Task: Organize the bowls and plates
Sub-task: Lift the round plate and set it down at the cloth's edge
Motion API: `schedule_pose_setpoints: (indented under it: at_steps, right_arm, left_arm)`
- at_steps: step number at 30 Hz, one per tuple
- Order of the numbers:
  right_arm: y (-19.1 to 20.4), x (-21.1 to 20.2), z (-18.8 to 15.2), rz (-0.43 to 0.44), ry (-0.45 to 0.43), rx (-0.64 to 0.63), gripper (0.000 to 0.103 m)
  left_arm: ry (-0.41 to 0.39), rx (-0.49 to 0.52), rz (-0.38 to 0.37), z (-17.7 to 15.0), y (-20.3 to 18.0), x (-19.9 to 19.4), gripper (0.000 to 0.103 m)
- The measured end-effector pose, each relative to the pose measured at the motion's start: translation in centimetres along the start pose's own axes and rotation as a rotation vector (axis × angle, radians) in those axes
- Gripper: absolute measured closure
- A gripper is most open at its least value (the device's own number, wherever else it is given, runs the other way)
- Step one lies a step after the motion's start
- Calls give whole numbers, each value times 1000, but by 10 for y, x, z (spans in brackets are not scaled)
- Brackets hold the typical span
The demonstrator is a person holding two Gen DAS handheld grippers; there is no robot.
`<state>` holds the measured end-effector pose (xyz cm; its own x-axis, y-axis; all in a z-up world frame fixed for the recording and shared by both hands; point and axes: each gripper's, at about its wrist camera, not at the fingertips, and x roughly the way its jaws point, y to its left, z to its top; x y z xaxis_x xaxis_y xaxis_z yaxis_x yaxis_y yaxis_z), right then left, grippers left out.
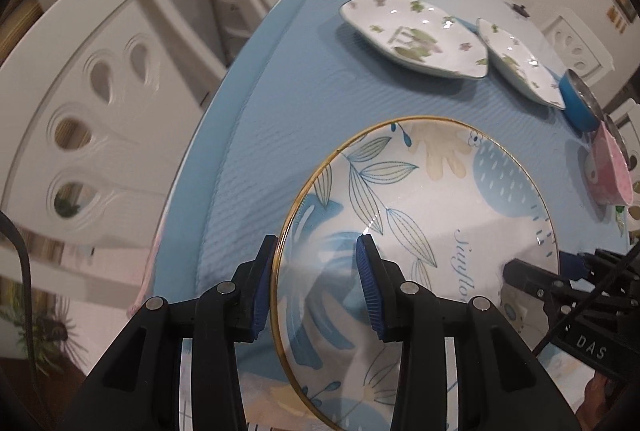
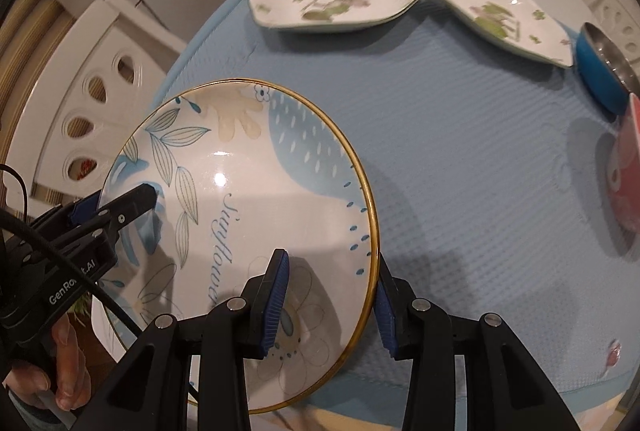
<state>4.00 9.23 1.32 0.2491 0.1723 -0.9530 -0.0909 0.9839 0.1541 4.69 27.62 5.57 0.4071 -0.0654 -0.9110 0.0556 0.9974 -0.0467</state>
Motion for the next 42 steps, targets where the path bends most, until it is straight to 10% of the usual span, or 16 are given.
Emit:
schedule_pose_setpoints:
  at_steps: [14,29,42]
  right_arm:
    - [-15,13,3,40,3,119,64]
    - [-74,-59,-59,79,-91,219,51]
    - [-108,-121,-164,172,-205,366,49]
  left_arm:
    - [44,-58,-38,1,10,26,67]
    - [-157,-53,10,-7,-5,-52,60]
    - [-315,225,2,-74,-99,-155,37]
